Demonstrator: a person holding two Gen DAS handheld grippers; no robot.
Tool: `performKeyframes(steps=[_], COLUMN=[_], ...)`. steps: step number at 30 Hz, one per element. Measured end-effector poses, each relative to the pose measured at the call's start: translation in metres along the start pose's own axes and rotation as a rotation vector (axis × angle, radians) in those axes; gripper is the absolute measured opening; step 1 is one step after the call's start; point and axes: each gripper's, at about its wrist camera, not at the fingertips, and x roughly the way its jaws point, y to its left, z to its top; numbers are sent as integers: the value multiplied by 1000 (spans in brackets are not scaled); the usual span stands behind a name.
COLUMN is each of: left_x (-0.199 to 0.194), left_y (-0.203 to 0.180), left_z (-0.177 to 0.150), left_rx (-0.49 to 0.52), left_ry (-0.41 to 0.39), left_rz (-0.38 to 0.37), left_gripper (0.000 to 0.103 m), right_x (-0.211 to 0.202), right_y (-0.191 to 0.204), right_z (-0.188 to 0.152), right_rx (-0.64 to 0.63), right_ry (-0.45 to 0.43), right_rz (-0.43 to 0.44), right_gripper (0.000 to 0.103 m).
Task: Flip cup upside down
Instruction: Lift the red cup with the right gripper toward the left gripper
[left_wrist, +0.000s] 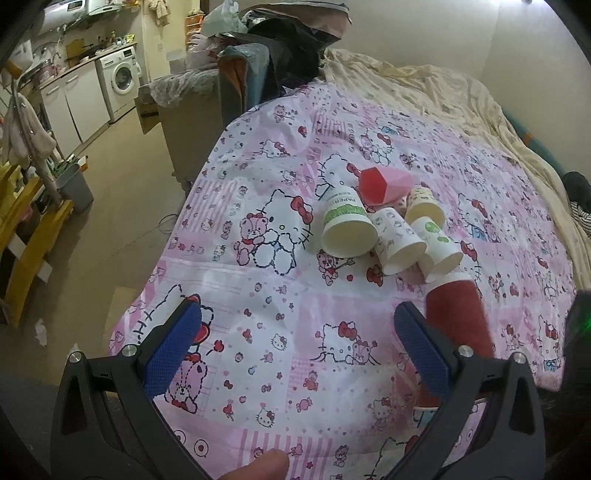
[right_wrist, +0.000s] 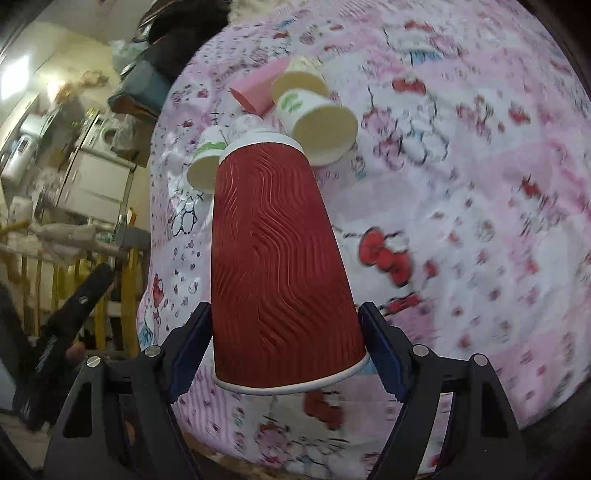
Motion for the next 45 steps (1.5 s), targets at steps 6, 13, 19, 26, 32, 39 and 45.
performKeyframes(steps=[6,13,19,26,32,39,45], left_x=[4,6,8,11,16,27,32], left_y=[2,-2,-3,-3,-4,-9,-16], left_z=[1,1,3,4,-1,-10,-18], left_rx=[-7,8,16,10,25,28,82], left_ry=[20,21,20,29,70,134,158], left_rz=[4,11,18,13,12,-11,11], left_gripper=[103,103,103,103,103,103,103], right_x=[33,46,45,30,-3,-47,-46], right_y=[-10,-13,-13,-10,-7,-38,-64], right_z=[-6,-5,-6,-7,-1,18,20], right_rx=[72,72,59,13,-61,-144,-38], right_ry=[15,51,77,90,67,-16,-42], right_rz=[-3,8,-5,9,-5,-66,-75], right_gripper=[84,85,92,96,96,96,96])
